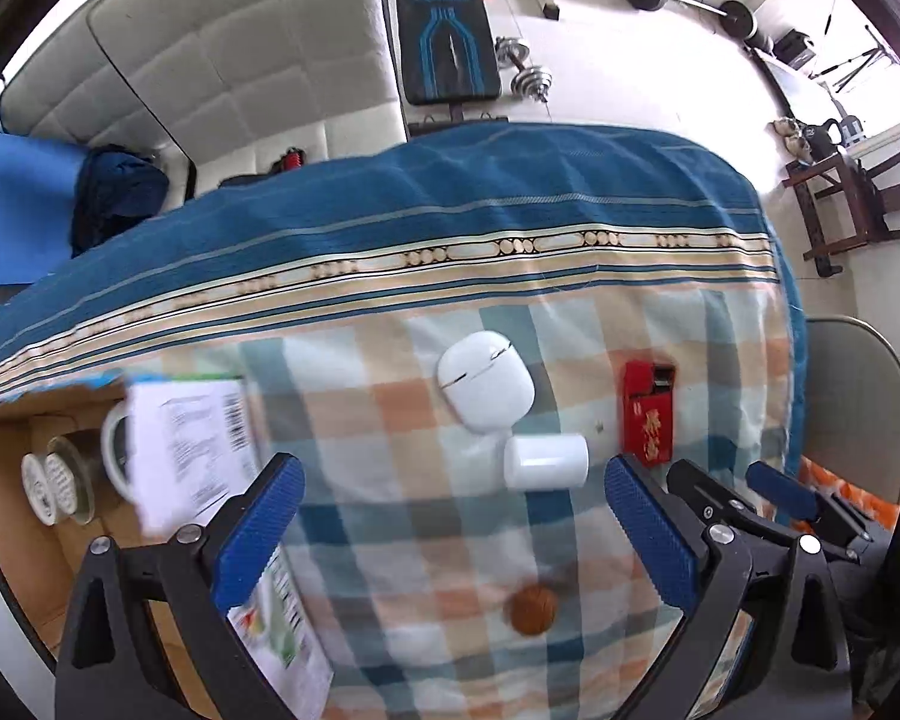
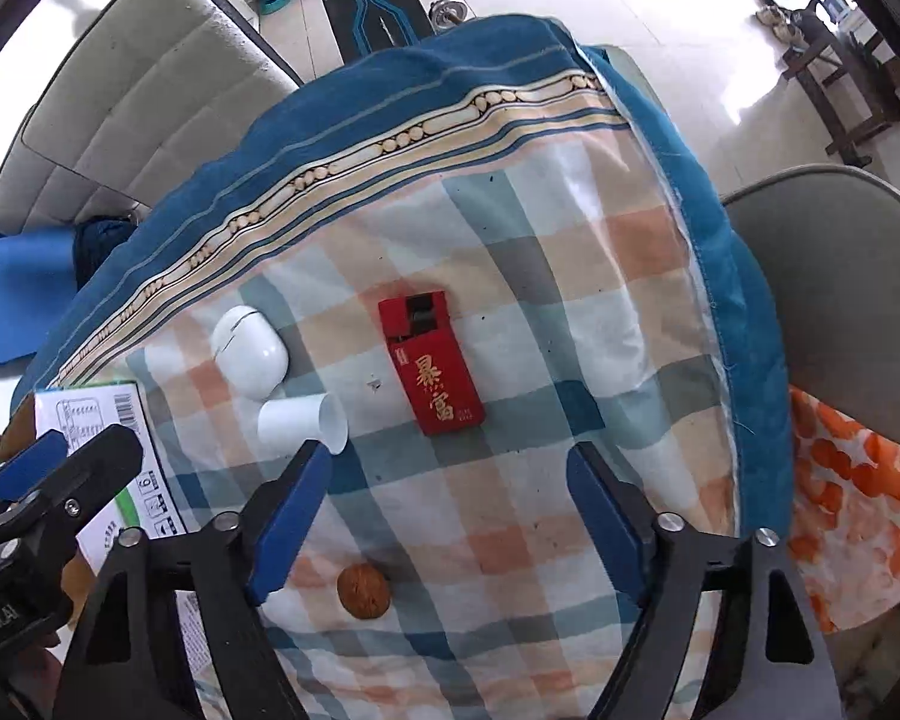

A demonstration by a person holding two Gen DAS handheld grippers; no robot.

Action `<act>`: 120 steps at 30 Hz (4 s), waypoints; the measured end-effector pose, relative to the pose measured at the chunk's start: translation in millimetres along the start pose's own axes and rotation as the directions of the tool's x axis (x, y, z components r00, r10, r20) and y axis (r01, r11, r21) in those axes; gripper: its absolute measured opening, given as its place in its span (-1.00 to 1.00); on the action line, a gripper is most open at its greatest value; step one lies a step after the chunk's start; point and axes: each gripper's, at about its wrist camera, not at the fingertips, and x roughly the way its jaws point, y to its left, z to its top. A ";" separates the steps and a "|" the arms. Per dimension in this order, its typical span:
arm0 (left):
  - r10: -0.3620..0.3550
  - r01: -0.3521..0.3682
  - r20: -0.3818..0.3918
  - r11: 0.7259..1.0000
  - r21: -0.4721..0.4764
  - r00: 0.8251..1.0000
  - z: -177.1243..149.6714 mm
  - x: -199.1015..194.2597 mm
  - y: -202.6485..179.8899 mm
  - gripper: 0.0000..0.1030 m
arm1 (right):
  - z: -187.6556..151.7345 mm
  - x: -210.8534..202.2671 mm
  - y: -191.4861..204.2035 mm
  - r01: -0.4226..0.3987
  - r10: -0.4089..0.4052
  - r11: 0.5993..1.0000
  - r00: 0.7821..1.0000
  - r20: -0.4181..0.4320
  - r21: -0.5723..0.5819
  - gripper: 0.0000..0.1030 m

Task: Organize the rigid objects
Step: 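Move both tools from the box toward the earbud case and red packet, then grasp the white earbud case with the left tool while the right tool grasps the red packet, then lift and carry the earbud case and red packet into the box with both tools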

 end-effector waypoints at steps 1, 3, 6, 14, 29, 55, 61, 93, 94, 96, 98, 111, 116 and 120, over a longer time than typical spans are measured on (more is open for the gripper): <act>-0.001 0.001 -0.015 1.000 -0.006 1.000 6.8 11.3 -0.8 0.99 | 3.9 5.5 -2.0 -0.010 0.010 1.000 1.000 -0.006 0.007 0.41; -0.006 0.005 -0.025 1.000 -0.015 1.000 15.1 25.7 -2.4 0.86 | 11.3 18.7 -4.1 -0.023 0.024 1.000 0.999 -0.027 0.012 0.35; -0.021 0.020 -0.063 1.000 -0.023 0.998 26.0 48.0 -2.9 0.83 | 18.0 36.8 -4.5 -0.032 0.033 0.999 0.998 -0.059 0.013 0.25; -0.025 0.026 -0.159 1.000 0.000 0.987 33.5 91.7 -8.8 0.08 | 22.2 63.0 -5.8 -0.016 0.017 1.000 0.994 -0.111 0.007 0.21; -0.020 0.025 -0.150 0.999 0.033 0.988 7.5 91.8 11.8 0.06 | -3.4 73.5 -30.4 0.026 -0.042 0.997 0.968 -0.249 -0.070 -0.20; -0.058 0.064 -0.087 0.995 0.072 0.995 -57.3 44.8 10.6 -0.14 | -108.2 27.5 -60.1 0.004 -0.032 0.993 0.971 -0.237 -0.120 -0.29; -0.076 0.081 -0.074 0.994 0.075 0.994 -82.6 35.4 14.4 -0.15 | -116.0 6.3 -62.1 -0.032 0.005 0.990 0.979 -0.202 -0.135 -0.29; -0.089 0.099 -0.166 0.994 0.053 0.982 -103.5 76.3 0.1 -0.09 | -112.5 43.4 -24.7 -0.040 0.018 0.992 0.983 -0.184 -0.118 -0.29; -0.083 0.092 -0.155 0.994 0.054 0.984 -102.2 75.1 -2.3 -0.08 | -111.5 47.9 -21.4 -0.041 0.019 0.992 0.983 -0.183 -0.121 -0.29; -0.069 0.079 -0.149 0.995 0.065 0.986 -100.9 76.2 -5.8 -0.08 | -111.5 53.7 -18.2 -0.043 0.021 0.992 0.982 -0.187 -0.118 -0.29; -0.037 0.050 -0.140 0.994 0.093 0.989 -101.3 75.8 -12.7 -0.16 | -113.7 60.1 -16.2 -0.045 0.023 0.992 0.982 -0.189 -0.114 -0.29; -0.135 0.131 0.038 0.987 0.095 0.990 -136.8 -30.7 -26.3 -0.17 | -122.3 25.5 -15.8 -0.081 0.065 0.987 0.991 -0.116 -0.142 -0.29; -0.197 0.186 0.156 0.979 0.080 0.968 -133.9 -106.5 4.0 -0.17 | -135.4 -22.6 18.4 -0.142 0.136 0.967 0.990 -0.040 -0.210 -0.29; -0.190 0.183 0.219 0.982 0.054 0.957 -133.4 -147.5 58.6 -0.17 | -149.7 -56.9 67.4 -0.188 0.193 0.939 0.981 -0.012 -0.289 -0.29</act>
